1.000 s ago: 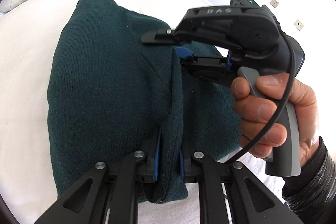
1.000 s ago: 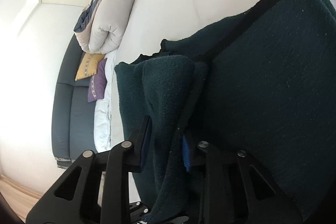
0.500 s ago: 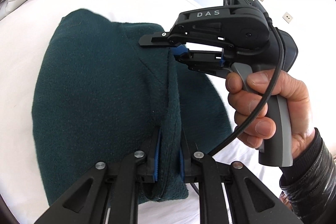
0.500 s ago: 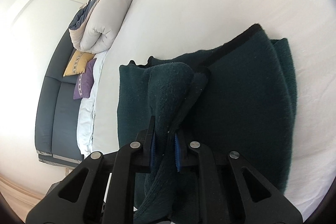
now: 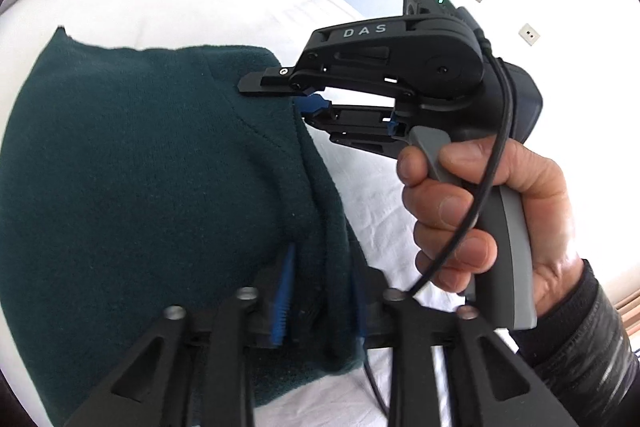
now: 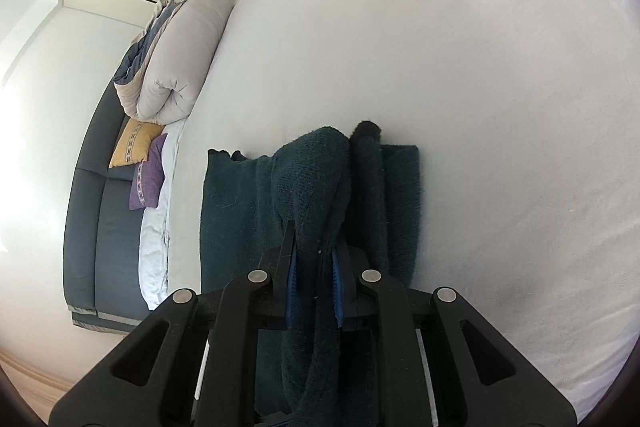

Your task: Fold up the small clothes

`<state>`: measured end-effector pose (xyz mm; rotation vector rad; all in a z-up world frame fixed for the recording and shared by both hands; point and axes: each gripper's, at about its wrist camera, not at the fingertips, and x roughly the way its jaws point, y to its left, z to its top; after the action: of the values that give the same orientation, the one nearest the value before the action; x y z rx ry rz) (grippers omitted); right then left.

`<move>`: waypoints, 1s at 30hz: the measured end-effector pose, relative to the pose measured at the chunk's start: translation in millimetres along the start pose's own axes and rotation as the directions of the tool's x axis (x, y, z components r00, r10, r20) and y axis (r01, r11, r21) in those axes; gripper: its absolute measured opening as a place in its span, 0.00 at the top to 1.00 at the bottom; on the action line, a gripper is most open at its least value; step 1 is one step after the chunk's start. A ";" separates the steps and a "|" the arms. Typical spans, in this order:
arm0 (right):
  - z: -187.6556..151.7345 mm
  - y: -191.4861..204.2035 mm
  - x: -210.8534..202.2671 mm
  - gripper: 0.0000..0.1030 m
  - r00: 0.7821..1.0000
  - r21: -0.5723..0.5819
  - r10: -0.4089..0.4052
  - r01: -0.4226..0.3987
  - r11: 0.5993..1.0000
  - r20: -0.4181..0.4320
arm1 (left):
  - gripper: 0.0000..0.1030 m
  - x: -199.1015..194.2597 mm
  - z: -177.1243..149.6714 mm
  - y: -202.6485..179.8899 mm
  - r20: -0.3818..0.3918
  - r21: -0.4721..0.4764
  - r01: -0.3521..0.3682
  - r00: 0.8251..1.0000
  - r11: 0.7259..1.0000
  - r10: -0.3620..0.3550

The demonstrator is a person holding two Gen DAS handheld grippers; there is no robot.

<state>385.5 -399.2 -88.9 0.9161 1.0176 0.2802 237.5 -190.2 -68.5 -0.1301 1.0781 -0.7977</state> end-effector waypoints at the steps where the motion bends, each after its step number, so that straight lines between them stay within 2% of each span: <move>1: 0.6 -7.2 -1.7 0.87 1.000 0.025 0.013 -0.013 1.000 -0.010 | 0.49 -6.4 -4.4 5.5 -0.001 -0.016 0.025 1.000 1.000 -0.025; 3: -0.6 -20.2 -4.3 0.83 0.999 0.083 0.039 -0.038 0.996 -0.018 | 0.32 -28.2 -12.6 19.9 0.007 -0.049 0.060 0.998 0.997 -0.060; 4: -3.0 -24.1 -7.0 0.82 0.999 0.097 0.053 -0.051 0.994 -0.012 | 0.30 -42.2 -15.3 28.9 0.026 -0.053 0.072 0.997 0.996 -0.071; 6: -10.7 -27.4 -16.0 0.75 0.997 0.085 0.072 -0.071 0.994 -0.004 | 0.27 -73.9 -18.8 43.6 0.070 -0.042 0.092 0.994 0.995 -0.089; 8: -24.0 -25.4 -23.9 0.67 0.997 0.064 0.078 -0.077 0.995 -0.010 | 0.27 -102.6 -19.8 62.5 0.118 -0.044 0.068 0.991 0.997 -0.063; 9: -32.3 -22.8 -27.8 0.55 0.996 0.052 0.084 -0.083 0.995 -0.019 | 0.26 -113.1 -19.6 73.0 0.137 -0.048 0.063 0.989 0.997 -0.056; 10: -43.8 -17.8 -30.7 0.51 0.996 0.037 0.089 -0.088 0.995 -0.024 | 0.26 -122.5 -20.7 84.8 0.152 -0.053 0.054 0.987 0.997 -0.046; 13: -77.7 -3.3 -33.9 0.50 0.995 0.006 0.073 -0.073 0.997 -0.062 | 0.26 -135.9 -25.2 122.2 0.152 -0.116 0.005 0.988 0.993 0.013; 17: -125.0 17.5 -29.6 0.50 0.995 -0.076 -0.017 0.010 0.997 -0.102 | 0.26 -146.9 -31.1 150.5 0.152 -0.161 -0.011 0.988 0.987 0.035; 19: -141.9 22.6 -23.0 0.59 0.988 -0.136 -0.088 0.071 0.988 -0.126 | 0.26 -148.8 -28.2 156.4 0.146 -0.156 -0.015 0.989 0.988 0.038; 20: -147.7 22.4 -21.6 0.76 0.984 -0.158 -0.124 0.104 0.982 -0.126 | 0.26 -146.8 -24.7 154.0 0.144 -0.149 -0.021 0.989 0.989 0.043; 21: -151.2 19.2 -22.8 0.84 0.983 -0.155 -0.141 0.121 0.980 -0.120 | 0.26 -148.0 -23.8 151.6 0.142 -0.142 -0.027 0.989 0.990 0.047; 23: -154.3 8.3 -33.7 0.89 0.990 -0.104 -0.114 0.105 0.989 -0.087 | 0.26 -130.8 -28.9 136.1 0.144 -0.124 -0.027 0.989 0.992 0.045; 25: -157.4 -4.2 -49.9 0.90 0.996 -0.065 -0.085 0.082 0.994 -0.041 | 0.26 -102.4 -23.7 89.6 0.149 -0.108 -0.041 0.987 0.993 0.057; 30: -164.2 -22.0 -65.5 0.91 0.999 -0.029 -0.050 0.050 0.998 -0.007 | 0.26 -93.2 -19.6 85.6 0.152 -0.108 -0.053 0.986 0.993 0.069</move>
<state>210.9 -365.2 -99.7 0.8627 1.0396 0.2559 244.3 -63.9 -49.2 -0.2425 0.9712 -0.6656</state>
